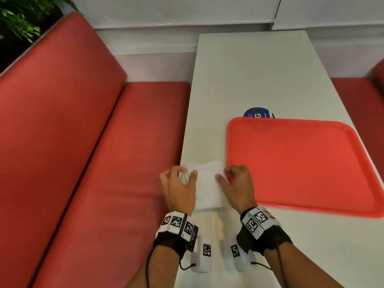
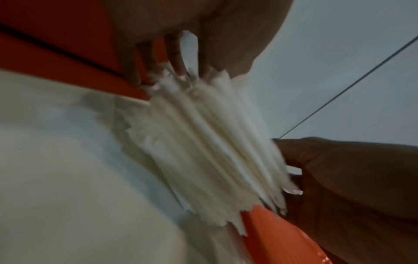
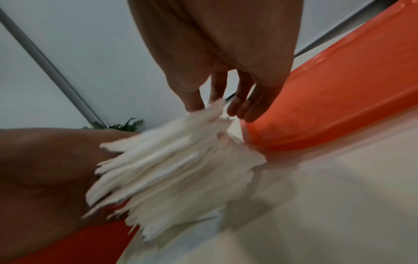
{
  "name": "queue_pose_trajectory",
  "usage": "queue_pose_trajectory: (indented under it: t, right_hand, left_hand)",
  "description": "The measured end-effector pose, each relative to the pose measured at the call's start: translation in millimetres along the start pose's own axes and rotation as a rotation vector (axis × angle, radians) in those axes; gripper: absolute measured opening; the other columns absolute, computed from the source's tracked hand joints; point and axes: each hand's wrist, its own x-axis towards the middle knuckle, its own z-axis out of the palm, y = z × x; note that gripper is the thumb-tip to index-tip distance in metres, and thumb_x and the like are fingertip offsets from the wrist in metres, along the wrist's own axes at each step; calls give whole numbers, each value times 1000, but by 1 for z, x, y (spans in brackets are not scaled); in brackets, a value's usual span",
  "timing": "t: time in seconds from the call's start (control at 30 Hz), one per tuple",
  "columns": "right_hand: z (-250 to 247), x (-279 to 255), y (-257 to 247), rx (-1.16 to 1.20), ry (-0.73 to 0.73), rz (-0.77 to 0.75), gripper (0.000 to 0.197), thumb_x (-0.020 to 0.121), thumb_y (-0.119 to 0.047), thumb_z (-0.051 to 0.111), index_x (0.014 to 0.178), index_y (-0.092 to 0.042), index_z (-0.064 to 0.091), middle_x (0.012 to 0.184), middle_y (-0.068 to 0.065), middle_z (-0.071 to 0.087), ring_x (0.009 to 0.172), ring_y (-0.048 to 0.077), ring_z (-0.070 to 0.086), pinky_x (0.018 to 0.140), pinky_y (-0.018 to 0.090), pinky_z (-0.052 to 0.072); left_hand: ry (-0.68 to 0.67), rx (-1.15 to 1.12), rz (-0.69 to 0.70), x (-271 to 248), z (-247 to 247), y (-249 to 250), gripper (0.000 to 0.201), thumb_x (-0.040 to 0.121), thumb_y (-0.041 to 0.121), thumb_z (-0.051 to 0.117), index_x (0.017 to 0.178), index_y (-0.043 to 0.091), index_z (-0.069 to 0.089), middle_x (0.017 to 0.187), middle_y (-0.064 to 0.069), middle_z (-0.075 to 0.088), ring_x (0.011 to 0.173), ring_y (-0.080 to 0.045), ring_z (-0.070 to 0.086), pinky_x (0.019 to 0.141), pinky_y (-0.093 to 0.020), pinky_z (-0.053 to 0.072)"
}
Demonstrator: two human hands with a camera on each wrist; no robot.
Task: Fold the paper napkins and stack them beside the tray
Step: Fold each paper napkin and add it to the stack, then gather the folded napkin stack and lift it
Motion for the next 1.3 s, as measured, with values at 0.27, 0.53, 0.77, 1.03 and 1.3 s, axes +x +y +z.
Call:
queue_pose_trajectory:
  t: [0.27, 0.53, 0.77, 1.03, 1.3]
  right_hand:
    - [17, 2, -6, 94, -30, 78, 21, 89, -17, 69, 99, -12, 52, 97, 4, 61, 90, 22, 58, 77, 31, 48]
    - [28, -5, -19, 66, -176, 177, 27, 92, -24, 65, 105, -10, 46, 84, 0, 55, 78, 22, 55, 66, 27, 40]
    - [29, -29, -13, 343, -318, 344, 35, 89, -17, 70, 116, -19, 47, 100, 3, 66, 90, 17, 65, 85, 32, 55]
    - [-67, -102, -9, 761, -494, 322, 52, 77, -39, 61, 127, -24, 61, 124, 5, 70, 115, 26, 66, 102, 54, 49]
    - [-148, -177, 42, 893, -70, 508, 28, 88, -31, 66, 112, -15, 68, 106, 13, 76, 98, 32, 73, 87, 54, 59]
  left_hand:
    - [-319, 254, -188, 11, -4, -2, 93, 71, 78, 65, 138, 15, 49, 140, -2, 40, 135, -25, 30, 114, -44, 34]
    - [-356, 65, -403, 28, -26, -14, 99, 40, 72, 81, 121, 17, 64, 117, -2, 68, 112, -26, 64, 98, -48, 54]
    - [-328, -121, -255, -1, -51, -22, 47, 63, 32, 91, 104, 29, 68, 97, 9, 76, 95, -15, 71, 84, -40, 59]
    - [-609, -628, -324, -101, -70, 23, 55, 72, 14, 84, 125, 15, 67, 120, -13, 74, 113, -33, 69, 103, -57, 51]
    - [-805, -435, -183, -219, -29, 54, 78, 62, 36, 94, 131, 29, 59, 125, 1, 71, 117, -21, 67, 98, -50, 55]
